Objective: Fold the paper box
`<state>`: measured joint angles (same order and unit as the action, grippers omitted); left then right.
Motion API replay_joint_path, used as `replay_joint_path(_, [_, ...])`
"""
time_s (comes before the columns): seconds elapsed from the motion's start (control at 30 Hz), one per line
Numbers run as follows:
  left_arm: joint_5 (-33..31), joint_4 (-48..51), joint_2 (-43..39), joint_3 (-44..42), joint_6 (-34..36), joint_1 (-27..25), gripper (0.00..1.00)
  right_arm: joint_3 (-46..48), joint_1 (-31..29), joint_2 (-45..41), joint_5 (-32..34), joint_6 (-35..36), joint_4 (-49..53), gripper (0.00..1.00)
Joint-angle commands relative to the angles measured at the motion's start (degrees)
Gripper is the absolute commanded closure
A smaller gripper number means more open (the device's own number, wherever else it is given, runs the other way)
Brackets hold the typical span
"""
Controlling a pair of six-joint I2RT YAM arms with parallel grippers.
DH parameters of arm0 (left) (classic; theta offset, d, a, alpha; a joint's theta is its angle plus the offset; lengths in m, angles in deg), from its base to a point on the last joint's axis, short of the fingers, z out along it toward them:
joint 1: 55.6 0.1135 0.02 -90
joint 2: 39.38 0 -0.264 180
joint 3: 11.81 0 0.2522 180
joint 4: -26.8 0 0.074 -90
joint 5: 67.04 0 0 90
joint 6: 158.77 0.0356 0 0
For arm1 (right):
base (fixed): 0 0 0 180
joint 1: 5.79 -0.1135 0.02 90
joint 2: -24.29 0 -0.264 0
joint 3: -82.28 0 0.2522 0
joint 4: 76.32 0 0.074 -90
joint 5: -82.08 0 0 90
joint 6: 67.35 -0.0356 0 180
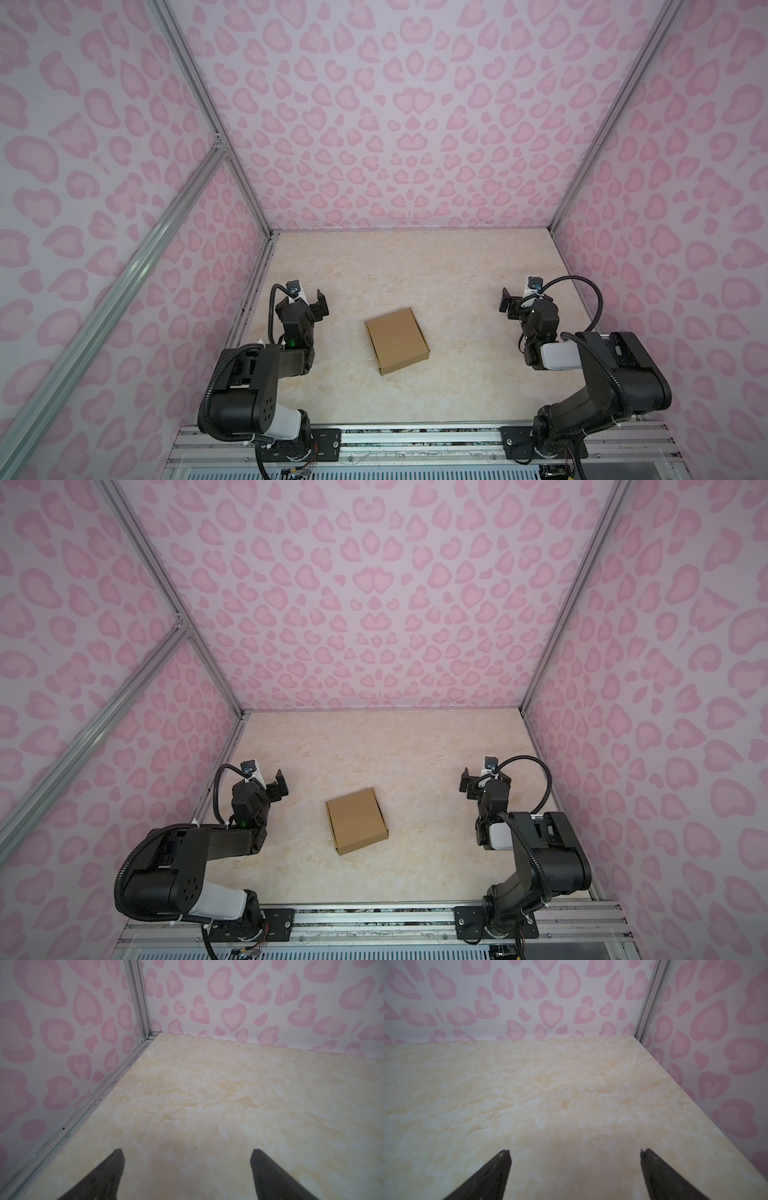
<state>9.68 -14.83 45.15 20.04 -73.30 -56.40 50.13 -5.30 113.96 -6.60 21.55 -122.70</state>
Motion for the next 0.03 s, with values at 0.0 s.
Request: replay_joint_path(0.0, [0.3, -2.2, -0.1, 0.1, 0.3, 0.0, 0.03, -0.1, 0.0, 0.1, 0.2, -0.3, -0.2, 0.0])
